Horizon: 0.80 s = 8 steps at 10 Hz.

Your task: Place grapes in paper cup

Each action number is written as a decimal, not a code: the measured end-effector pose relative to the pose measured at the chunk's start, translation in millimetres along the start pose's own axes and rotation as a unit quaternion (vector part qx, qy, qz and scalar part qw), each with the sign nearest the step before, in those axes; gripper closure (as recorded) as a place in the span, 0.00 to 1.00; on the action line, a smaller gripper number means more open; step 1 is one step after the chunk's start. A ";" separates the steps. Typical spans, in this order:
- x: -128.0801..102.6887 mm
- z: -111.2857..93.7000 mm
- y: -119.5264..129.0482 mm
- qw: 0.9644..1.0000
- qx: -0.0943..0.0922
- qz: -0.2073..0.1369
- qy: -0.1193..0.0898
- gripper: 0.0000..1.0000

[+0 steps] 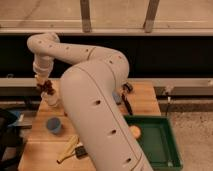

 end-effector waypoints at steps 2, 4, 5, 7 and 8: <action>13.5 4.5 -11.2 1.000 -0.014 0.022 -0.008 0.82; 29.3 13.7 -26.2 0.998 -0.038 0.046 -0.017 0.66; 33.1 18.2 -28.6 0.997 -0.048 0.053 -0.020 0.56; 35.3 26.2 -26.4 0.996 -0.064 0.055 -0.021 0.38; 36.5 28.1 -23.3 0.996 -0.070 0.053 -0.022 0.34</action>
